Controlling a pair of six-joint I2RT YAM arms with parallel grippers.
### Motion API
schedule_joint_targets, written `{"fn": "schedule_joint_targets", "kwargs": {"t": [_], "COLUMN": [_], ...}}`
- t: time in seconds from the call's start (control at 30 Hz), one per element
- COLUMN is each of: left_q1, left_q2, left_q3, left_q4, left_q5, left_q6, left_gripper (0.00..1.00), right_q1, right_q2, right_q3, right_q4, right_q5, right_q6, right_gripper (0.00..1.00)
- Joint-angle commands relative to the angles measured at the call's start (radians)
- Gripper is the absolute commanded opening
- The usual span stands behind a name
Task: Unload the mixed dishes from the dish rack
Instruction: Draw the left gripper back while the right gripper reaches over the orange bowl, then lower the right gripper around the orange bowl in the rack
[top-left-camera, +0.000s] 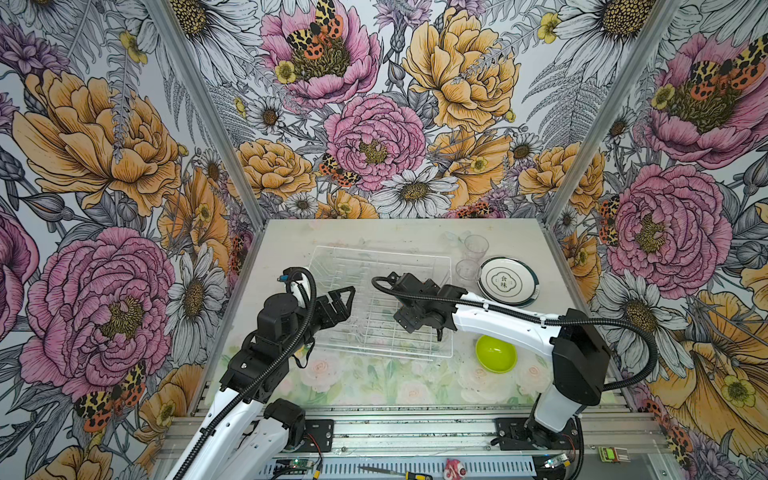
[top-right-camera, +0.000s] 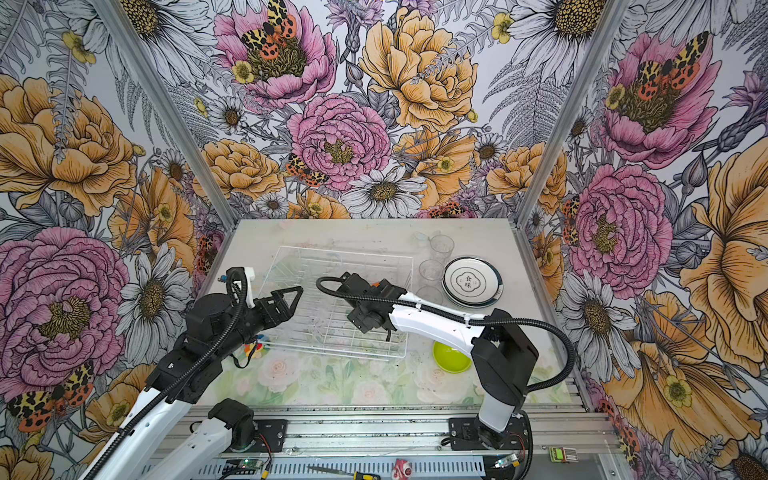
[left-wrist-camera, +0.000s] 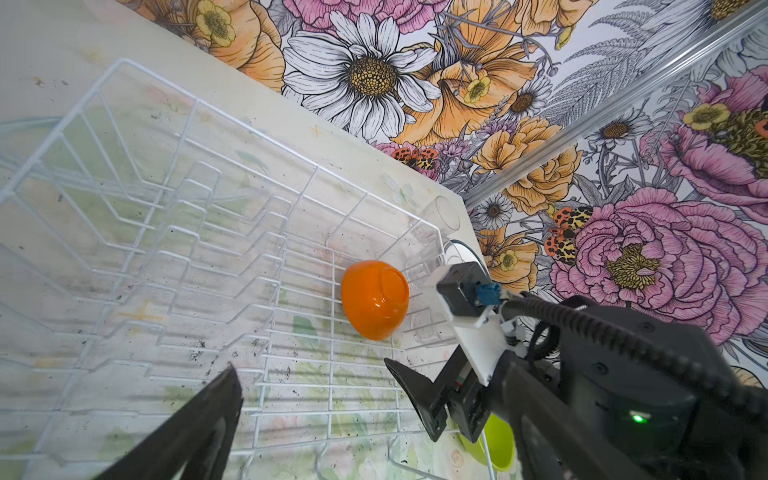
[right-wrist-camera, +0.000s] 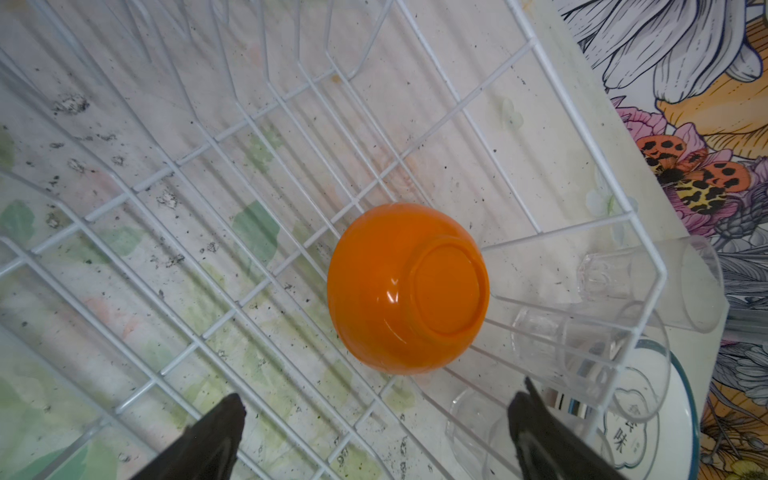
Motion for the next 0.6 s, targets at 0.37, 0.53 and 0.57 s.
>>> {"fn": "schedule_joint_targets", "kwargs": {"t": [0.37, 0.53, 0.57], "left_q1": [0.114, 0.123, 0.122], "left_q2": [-0.032, -0.039, -0.038], "left_q3": [-0.056, -0.066, -0.068], "left_q4": [0.007, 0.012, 0.014], "left_q5": [0.121, 0.129, 0.132], "left_q6": [0.032, 0.033, 0.034], "left_gripper": [0.99, 0.99, 0.99], "right_q1": [0.007, 0.004, 0.003], "right_q2": [0.147, 0.187, 0.194], "right_q3": [0.059, 0.084, 0.091], "right_q4": [-0.011, -0.013, -0.012], "right_q5": [0.090, 0.165, 0.182], "right_q6": [-0.068, -0.073, -0.075], "right_gripper": [0.99, 0.99, 0.99]}}
